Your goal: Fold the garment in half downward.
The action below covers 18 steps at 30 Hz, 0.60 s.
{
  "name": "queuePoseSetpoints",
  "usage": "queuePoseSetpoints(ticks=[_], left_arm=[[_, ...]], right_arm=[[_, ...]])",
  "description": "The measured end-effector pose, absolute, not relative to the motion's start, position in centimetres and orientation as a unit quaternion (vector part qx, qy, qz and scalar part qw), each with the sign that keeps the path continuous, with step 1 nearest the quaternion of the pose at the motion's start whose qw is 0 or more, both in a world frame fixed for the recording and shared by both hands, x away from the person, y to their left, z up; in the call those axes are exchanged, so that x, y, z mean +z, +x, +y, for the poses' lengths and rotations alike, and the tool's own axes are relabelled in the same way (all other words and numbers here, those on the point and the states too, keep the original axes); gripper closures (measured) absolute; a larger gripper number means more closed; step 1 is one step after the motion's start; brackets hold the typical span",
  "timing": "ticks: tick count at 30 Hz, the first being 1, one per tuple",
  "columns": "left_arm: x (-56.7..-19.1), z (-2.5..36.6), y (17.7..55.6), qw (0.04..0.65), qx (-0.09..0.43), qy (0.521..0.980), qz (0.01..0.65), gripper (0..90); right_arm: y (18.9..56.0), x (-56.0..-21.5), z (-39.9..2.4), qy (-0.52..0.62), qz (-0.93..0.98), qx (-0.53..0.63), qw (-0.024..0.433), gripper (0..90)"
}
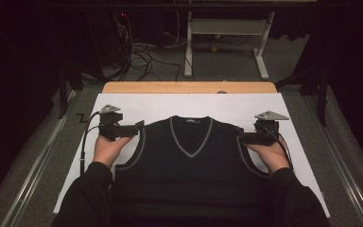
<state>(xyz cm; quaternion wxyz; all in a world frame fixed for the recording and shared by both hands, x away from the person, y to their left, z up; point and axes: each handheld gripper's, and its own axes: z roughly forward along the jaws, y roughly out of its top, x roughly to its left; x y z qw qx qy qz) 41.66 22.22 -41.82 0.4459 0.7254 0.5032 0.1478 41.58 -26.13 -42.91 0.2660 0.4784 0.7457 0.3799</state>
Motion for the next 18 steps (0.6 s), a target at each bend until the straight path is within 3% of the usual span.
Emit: queuePoseSetpoints(ticks=[10, 12, 18], left_arm=[[-44.6, 20.6, 43.6, 0.396, 0.103, 0.744, 0.529, 3.3], [-45.1, 20.0, 43.8, 0.38, 0.105, 0.749, 0.533, 11.6], [-46.8, 18.7, 44.6, 0.331, 0.097, 0.755, 0.557, 12.2]], right_arm=[[42.4, -44.2, -26.0, 0.492, 0.754, 0.358, 0.248, 3.0], [42.8, -44.7, -26.1, 0.501, 0.759, 0.345, 0.233, 4.9], [43.6, -45.6, -25.9, 0.514, 0.763, 0.331, 0.211, 16.1]])
